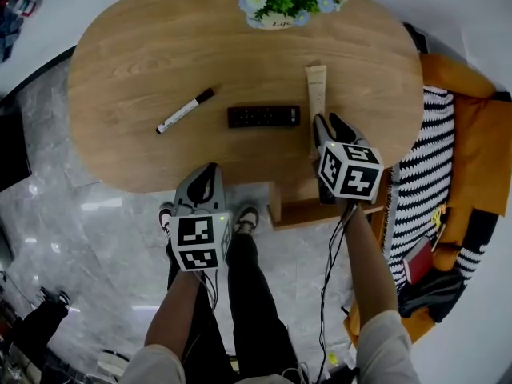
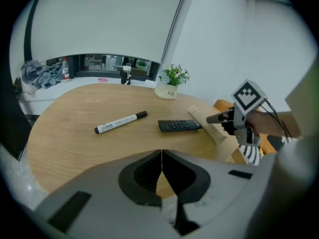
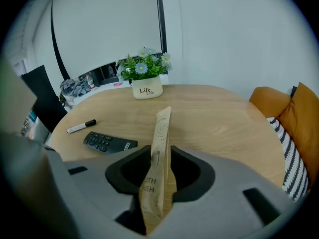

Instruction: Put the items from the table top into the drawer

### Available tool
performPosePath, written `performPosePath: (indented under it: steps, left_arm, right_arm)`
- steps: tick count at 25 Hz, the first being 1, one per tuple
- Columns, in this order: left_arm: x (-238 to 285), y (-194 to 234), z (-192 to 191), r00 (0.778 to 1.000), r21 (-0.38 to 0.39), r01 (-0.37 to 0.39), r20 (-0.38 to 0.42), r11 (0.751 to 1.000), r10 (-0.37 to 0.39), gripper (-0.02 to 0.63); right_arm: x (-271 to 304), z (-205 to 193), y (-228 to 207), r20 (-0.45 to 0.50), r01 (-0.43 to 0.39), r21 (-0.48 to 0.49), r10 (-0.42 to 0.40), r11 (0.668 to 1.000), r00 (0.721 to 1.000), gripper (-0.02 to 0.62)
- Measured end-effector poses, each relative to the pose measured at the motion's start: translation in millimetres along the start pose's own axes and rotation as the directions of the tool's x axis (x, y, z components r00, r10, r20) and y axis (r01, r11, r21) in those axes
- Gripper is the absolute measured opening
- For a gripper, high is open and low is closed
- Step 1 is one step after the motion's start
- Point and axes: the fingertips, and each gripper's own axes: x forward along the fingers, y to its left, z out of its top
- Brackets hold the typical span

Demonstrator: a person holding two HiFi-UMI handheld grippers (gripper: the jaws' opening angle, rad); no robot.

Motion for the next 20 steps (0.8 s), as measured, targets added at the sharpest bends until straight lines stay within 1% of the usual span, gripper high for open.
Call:
performPosePath:
  steps: [3, 5, 8, 10, 14, 20]
  left_arm:
    - [1.9, 0.9, -5.5, 1.000, 0.003, -0.002, -0.012, 1.000, 0.002, 0.011]
    - [2.5, 0.7, -9.5, 1.000, 0.007, -0.002, -0.022, 1.000, 0.002, 0.011]
    - [1.6, -1.1, -11.7, 1.000, 0.012, 0.002, -0.027, 1.000, -0.001, 0.011]
    - [0.2, -1.8, -12.4, 1.000, 0.020, 0.003, -0.031, 1.000, -0.002, 0.011]
    - [-3.6, 0.7, -15.7, 1.000, 0.049, 0.001, -0.029, 0.999, 0.001, 0.011]
    - [-10.4, -5.7, -12.1, 0.999, 0.053, 0.029, -0.045, 0.998, -0.026, 0.011]
  right_arm:
    - [11.0, -3.0, -0.1, -0.045, -0.026, 0.013, 0.027, 1.000, 0.999, 0.110]
    - [15.5, -5.6, -0.9, -0.070, -0.034, 0.036, 0.037, 0.999, 0.997, 0.086]
    - [14.9, -4.2, -0.2, -0.073, -0.046, 0.073, 0.051, 0.996, 0.996, 0.052]
    - [13.2, -2.5, 0.9, -0.071, -0.046, 0.080, 0.052, 0.996, 0.996, 0.035]
    - [7.9, -1.7, -0.7, -0.054, -0.015, 0.080, 0.019, 0.997, 0.998, 0.018]
    - [-8.9, -7.3, -15.7, -0.047, 0.058, 0.134, -0.053, 0.989, 0.998, 0.017]
